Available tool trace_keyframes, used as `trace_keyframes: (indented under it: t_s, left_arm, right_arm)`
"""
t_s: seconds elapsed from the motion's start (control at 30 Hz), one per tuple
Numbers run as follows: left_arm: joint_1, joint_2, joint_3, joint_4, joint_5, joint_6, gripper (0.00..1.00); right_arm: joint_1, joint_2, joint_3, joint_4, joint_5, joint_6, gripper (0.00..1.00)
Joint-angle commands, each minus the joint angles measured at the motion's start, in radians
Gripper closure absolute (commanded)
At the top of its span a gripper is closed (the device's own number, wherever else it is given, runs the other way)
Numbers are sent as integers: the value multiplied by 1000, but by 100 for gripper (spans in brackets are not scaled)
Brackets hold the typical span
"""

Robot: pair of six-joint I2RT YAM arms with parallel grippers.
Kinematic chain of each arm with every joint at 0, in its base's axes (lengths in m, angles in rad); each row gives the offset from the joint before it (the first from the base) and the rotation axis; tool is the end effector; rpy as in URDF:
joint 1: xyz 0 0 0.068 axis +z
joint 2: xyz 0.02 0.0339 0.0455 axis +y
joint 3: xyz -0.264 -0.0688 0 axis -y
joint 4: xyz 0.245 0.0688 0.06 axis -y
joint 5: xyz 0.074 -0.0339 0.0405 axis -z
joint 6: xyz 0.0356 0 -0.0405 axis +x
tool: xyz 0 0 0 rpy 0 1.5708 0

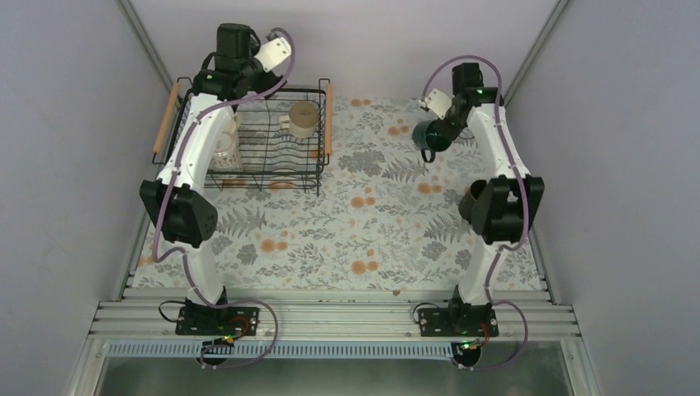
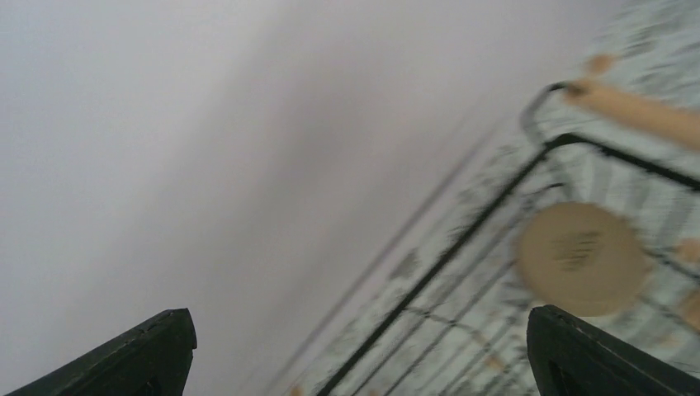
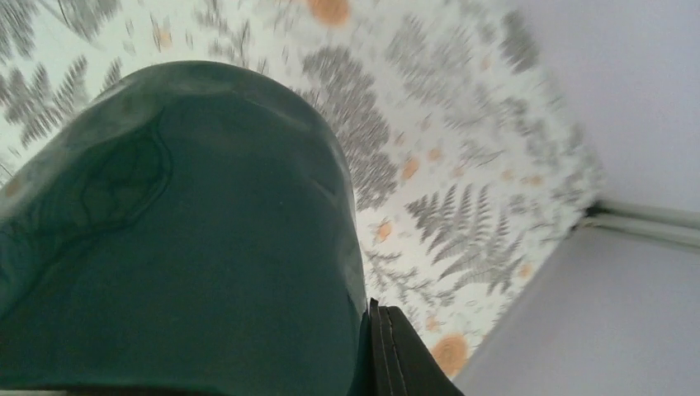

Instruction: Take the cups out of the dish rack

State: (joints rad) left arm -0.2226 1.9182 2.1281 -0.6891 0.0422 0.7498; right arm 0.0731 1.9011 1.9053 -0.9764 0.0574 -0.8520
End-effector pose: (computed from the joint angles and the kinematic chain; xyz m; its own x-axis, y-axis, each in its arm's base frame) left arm 0.4232 -0.0973 0.4209 -0.1539 0.7329 -0.6626 0.4946 0.6377 0.5905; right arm 0.4111 0.0281 0.3338 -0.5119 -0.7909 -0.3354 -0.6469 0.6118 -0.4553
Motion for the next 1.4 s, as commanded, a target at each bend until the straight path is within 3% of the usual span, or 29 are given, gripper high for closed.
trace_keyframes:
  t_s: [0.0, 0.17, 0.3, 0.4, 0.7, 1.17, 1.2, 1.27, 1.37]
  left_arm:
    - [55, 21, -6, 182, -221, -14, 0]
    - [76, 94, -10, 263, -349, 12, 0]
    - [86, 229, 144, 132, -398, -22, 0]
    - [104, 275, 175, 108, -378, -16, 0]
    - [119, 270, 75, 128, -268, 15, 0]
    - [130, 344, 112, 16, -102, -7, 0]
    - [130, 348, 110, 12, -90, -10, 0]
    - [131, 352, 108, -2, -70, -10, 0]
    - [132, 348, 86, -5, -44, 3, 0]
  right_arm:
    - [-48, 156, 169, -269, 8, -10, 96]
    - [-100, 279, 240, -307, 117, -6, 96]
    - [-125, 318, 254, -308, 187, -1, 96]
    - [-136, 329, 242, -308, 218, -1, 96]
    - [-169, 383, 261, -308, 276, 11, 96]
    - [-172, 437, 321, -289, 264, 48, 80]
    - [-172, 435, 320, -281, 264, 49, 77]
    - [-173, 425, 319, -249, 272, 54, 54]
    - [-175, 394, 319, -207, 276, 57, 47]
